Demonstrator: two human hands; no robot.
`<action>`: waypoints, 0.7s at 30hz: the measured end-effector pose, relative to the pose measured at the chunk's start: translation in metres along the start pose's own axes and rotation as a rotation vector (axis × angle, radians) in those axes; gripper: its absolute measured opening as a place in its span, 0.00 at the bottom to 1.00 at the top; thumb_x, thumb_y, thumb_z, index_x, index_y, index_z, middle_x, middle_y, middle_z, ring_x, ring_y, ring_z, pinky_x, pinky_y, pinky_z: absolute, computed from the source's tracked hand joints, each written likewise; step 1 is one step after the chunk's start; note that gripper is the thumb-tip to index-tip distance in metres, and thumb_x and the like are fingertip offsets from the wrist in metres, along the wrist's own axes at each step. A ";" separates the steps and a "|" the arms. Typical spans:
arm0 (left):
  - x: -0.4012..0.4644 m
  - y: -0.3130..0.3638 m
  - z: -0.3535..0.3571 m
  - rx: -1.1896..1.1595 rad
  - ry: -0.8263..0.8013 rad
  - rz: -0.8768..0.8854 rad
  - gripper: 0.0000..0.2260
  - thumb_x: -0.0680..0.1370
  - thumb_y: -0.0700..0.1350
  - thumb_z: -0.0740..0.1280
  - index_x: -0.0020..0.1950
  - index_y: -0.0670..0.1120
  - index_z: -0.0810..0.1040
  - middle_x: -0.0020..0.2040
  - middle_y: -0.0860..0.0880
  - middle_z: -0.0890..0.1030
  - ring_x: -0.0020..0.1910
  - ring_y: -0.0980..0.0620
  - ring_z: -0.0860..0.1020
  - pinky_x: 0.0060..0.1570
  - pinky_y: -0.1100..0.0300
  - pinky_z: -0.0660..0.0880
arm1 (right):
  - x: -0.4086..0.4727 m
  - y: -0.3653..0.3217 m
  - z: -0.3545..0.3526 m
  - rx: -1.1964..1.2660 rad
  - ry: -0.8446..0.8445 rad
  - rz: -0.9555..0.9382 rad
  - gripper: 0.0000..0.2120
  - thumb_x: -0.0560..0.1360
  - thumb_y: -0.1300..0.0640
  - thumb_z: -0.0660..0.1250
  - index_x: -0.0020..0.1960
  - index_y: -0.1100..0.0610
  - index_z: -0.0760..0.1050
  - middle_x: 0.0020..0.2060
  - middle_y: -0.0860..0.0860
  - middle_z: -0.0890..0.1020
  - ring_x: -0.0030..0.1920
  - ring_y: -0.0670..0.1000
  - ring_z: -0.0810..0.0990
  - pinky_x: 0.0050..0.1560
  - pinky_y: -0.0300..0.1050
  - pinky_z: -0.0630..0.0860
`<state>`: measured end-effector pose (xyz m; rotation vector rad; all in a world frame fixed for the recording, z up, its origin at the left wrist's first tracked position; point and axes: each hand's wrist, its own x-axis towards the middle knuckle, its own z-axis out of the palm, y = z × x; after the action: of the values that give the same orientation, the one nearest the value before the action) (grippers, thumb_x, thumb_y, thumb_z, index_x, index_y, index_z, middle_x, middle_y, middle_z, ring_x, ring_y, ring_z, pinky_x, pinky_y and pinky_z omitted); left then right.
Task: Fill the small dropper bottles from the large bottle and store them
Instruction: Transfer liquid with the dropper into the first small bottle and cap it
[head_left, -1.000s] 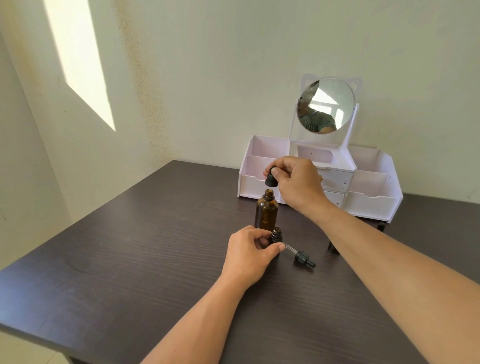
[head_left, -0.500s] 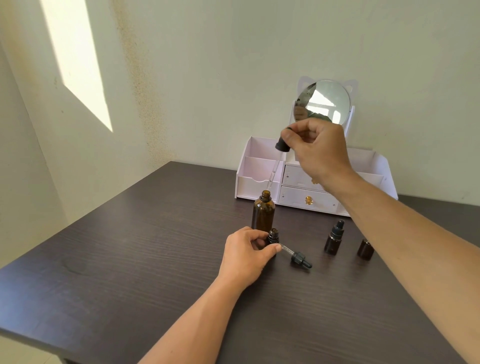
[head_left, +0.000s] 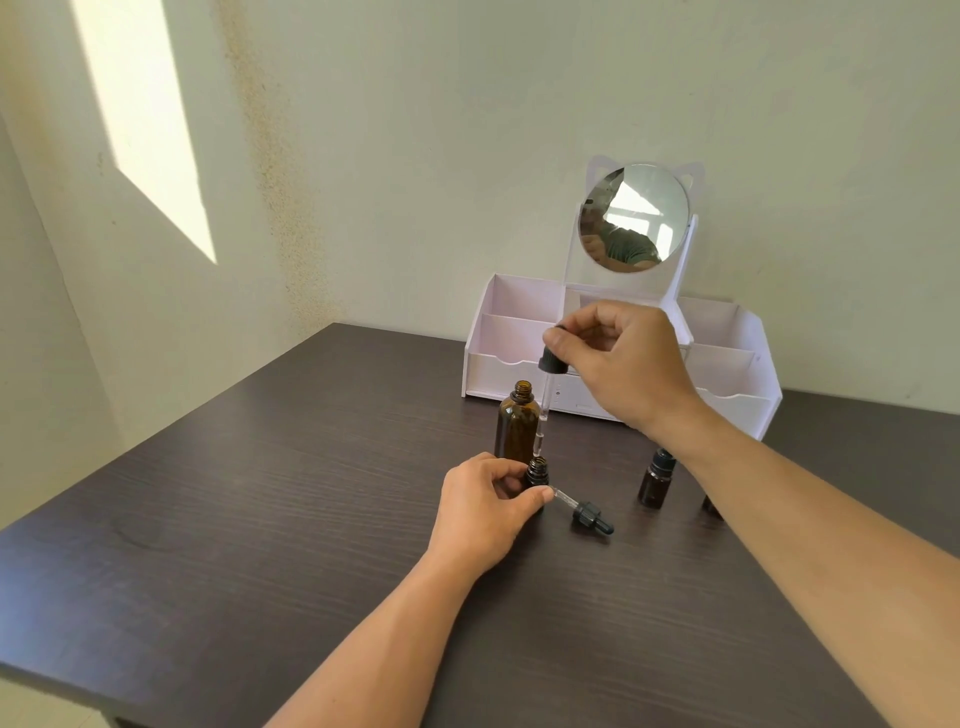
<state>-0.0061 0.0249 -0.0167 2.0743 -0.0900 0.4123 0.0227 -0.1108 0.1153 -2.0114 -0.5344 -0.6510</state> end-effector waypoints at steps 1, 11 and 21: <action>0.000 0.000 0.000 0.000 0.004 0.003 0.17 0.71 0.53 0.75 0.58 0.49 0.82 0.43 0.54 0.78 0.37 0.58 0.75 0.37 0.70 0.69 | -0.002 0.001 0.001 -0.001 -0.005 0.002 0.02 0.72 0.57 0.72 0.42 0.55 0.81 0.35 0.45 0.83 0.36 0.41 0.82 0.42 0.36 0.79; -0.001 0.001 0.000 -0.003 0.007 0.001 0.16 0.71 0.52 0.75 0.57 0.49 0.83 0.43 0.54 0.79 0.37 0.58 0.75 0.38 0.69 0.70 | -0.006 0.005 0.002 0.014 -0.002 -0.011 0.01 0.73 0.59 0.71 0.42 0.55 0.80 0.34 0.41 0.81 0.34 0.35 0.80 0.39 0.29 0.76; -0.001 0.001 0.000 -0.016 -0.001 -0.004 0.16 0.71 0.52 0.75 0.57 0.49 0.83 0.43 0.53 0.79 0.38 0.57 0.75 0.39 0.67 0.72 | -0.007 0.010 0.003 -0.019 0.006 0.007 0.01 0.73 0.57 0.72 0.42 0.54 0.80 0.36 0.45 0.82 0.38 0.43 0.81 0.43 0.38 0.78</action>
<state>-0.0070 0.0243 -0.0165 2.0581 -0.0891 0.4073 0.0239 -0.1135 0.1033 -2.0277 -0.5188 -0.6595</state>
